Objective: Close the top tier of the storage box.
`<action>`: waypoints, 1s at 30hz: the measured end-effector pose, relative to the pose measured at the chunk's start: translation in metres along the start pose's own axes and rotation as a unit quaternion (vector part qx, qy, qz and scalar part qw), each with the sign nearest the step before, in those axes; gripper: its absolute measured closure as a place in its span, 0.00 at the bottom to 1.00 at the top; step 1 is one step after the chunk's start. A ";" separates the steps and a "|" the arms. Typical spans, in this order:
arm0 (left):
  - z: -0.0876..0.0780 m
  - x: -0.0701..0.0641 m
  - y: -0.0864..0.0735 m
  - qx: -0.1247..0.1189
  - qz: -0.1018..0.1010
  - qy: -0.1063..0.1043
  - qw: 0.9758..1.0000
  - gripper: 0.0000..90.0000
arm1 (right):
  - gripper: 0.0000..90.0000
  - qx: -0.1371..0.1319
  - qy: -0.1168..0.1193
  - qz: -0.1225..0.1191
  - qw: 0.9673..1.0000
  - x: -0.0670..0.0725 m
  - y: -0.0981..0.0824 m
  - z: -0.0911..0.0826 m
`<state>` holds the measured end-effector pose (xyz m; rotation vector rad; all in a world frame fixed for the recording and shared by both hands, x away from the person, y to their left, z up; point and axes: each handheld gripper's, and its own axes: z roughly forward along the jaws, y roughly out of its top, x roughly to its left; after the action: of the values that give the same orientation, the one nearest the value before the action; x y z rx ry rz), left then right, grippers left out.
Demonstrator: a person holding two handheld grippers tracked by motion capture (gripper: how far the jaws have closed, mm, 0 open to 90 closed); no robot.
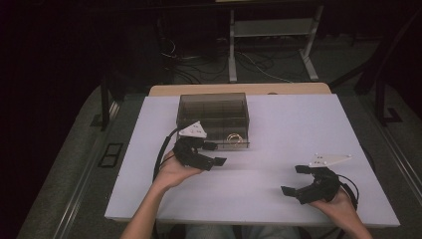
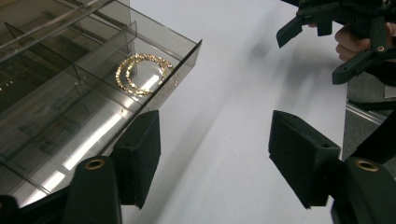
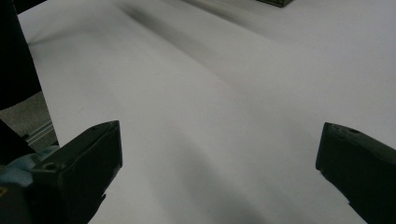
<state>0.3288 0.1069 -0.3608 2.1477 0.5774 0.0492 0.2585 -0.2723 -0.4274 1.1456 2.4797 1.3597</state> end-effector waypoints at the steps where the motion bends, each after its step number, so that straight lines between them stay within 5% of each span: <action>1: 0.000 0.000 -0.001 0.002 0.001 -0.001 1.000 0.42 | 0.00 0.000 0.000 -0.001 1.000 0.000 0.000 0.000; 15: 0.006 0.007 -0.009 0.022 0.001 -0.001 1.000 0.65 | 0.00 0.001 0.000 0.000 1.000 0.000 0.000 0.001; 30: 0.020 0.019 -0.013 0.078 0.000 0.010 0.997 0.99 | 0.00 0.003 0.002 -0.001 1.000 0.000 0.000 0.000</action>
<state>0.3458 0.1062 -0.3863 2.3006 0.6106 0.0274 0.2581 -0.2719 -0.4279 1.1429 2.4882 1.3572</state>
